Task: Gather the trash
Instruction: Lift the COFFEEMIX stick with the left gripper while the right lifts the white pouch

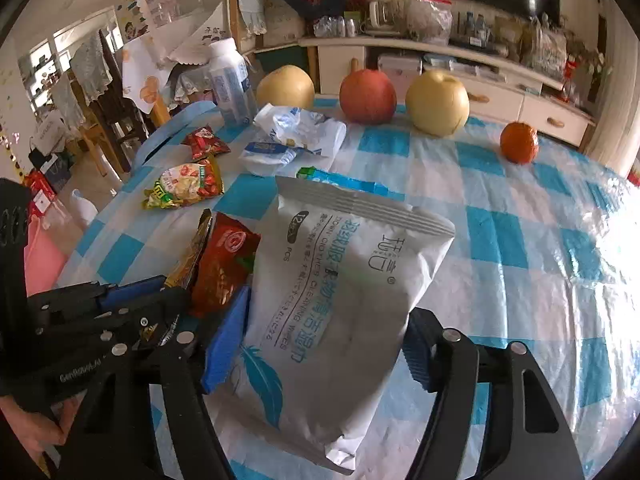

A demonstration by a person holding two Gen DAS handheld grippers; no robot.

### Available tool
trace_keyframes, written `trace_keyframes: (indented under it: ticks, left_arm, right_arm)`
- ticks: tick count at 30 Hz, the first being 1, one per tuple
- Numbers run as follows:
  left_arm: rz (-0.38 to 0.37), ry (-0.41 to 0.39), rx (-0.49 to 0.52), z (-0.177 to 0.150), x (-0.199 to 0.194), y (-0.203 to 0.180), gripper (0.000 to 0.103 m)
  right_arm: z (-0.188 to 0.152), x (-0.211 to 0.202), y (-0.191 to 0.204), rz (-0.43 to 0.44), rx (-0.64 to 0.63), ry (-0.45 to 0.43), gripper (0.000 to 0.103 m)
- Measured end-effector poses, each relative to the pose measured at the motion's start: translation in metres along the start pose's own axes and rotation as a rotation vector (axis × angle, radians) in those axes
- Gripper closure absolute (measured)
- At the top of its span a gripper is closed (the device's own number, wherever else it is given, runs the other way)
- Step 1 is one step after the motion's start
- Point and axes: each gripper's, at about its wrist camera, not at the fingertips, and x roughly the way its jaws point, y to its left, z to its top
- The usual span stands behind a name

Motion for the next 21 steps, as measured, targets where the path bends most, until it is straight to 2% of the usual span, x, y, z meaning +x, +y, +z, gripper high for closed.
trace_keyframes:
  ticks: [2,5,8,16,21]
  left_arm:
    - [0.001,-0.006,-0.018,-0.003,-0.003,0.003,0.076]
    - [-0.007,-0.012,-0.049,-0.008,-0.009,0.009,0.076]
    - [-0.006,-0.013,-0.054,-0.013,-0.013,0.01,0.076]
    - [0.093,0.001,0.079,-0.024,-0.02,-0.004,0.075]
    - [0.135,-0.01,0.146,-0.028,-0.021,-0.011,0.077]
  right_arm:
    - [-0.002,-0.003,0.001,0.0,-0.003,-0.009,0.038]
    - [-0.004,-0.012,0.0,0.0,0.003,-0.034,0.05]
    - [-0.007,-0.017,0.001,-0.013,-0.006,-0.047,0.051]
    - [-0.018,-0.029,0.017,-0.016,-0.034,-0.079,0.053]
    - [-0.023,-0.04,0.024,-0.003,-0.014,-0.092,0.059]
